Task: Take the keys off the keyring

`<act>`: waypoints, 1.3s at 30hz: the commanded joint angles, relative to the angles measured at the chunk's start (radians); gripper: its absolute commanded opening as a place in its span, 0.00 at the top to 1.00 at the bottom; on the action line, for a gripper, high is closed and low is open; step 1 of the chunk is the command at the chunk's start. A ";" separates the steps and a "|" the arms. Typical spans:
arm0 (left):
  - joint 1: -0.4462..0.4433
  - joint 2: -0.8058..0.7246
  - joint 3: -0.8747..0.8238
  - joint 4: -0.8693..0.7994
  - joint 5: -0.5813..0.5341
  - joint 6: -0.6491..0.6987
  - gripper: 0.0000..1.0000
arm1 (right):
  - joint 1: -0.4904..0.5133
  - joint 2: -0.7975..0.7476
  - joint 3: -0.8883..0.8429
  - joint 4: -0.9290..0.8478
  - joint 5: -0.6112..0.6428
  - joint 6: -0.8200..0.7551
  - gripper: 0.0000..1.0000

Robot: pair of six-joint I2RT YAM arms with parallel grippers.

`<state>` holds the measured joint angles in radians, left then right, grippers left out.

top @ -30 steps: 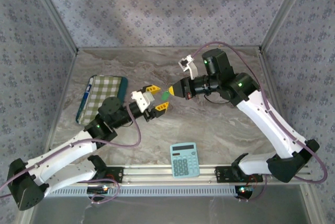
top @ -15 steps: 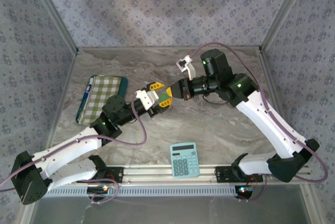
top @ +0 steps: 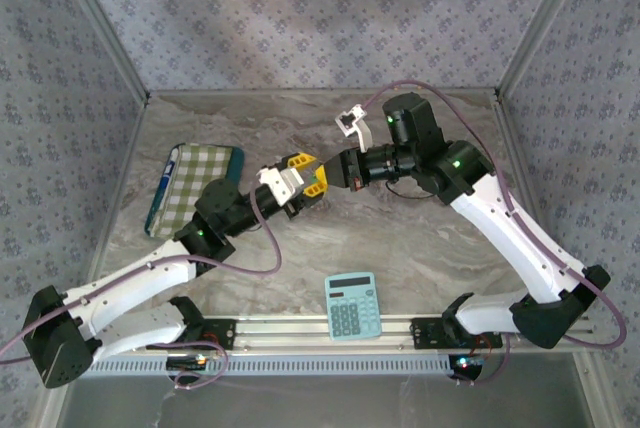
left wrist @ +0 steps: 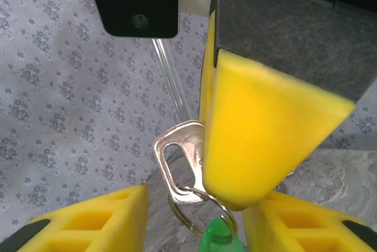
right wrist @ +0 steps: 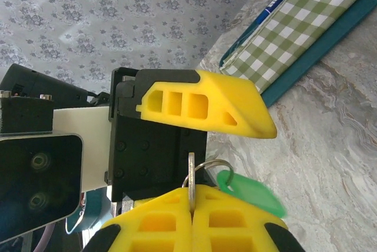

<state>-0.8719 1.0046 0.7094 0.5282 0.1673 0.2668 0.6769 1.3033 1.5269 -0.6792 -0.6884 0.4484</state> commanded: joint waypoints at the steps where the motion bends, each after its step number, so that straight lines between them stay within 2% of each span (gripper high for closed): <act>1: -0.004 -0.003 0.031 0.046 -0.018 0.008 0.58 | 0.006 -0.022 0.004 0.015 -0.022 0.018 1.00; 6: -0.005 -0.012 0.025 0.041 -0.022 0.006 0.61 | 0.006 -0.029 0.000 0.018 -0.023 0.021 1.00; 17: -0.005 -0.015 0.022 0.046 -0.025 0.009 0.76 | 0.001 -0.036 -0.005 0.029 -0.033 0.029 1.00; 26: -0.005 -0.026 0.019 0.053 -0.031 0.009 0.80 | -0.004 -0.042 -0.018 0.038 -0.036 0.033 1.00; 35: -0.003 -0.006 0.024 0.097 -0.038 0.003 0.74 | -0.004 -0.055 -0.024 0.067 -0.049 0.057 1.00; 39: -0.003 0.005 0.031 0.118 -0.035 0.002 0.80 | -0.004 -0.063 -0.028 0.072 -0.051 0.062 1.00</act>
<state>-0.8719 1.0035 0.7097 0.5800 0.1402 0.2699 0.6758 1.2671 1.5021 -0.6285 -0.7166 0.4908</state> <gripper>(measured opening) 0.203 0.056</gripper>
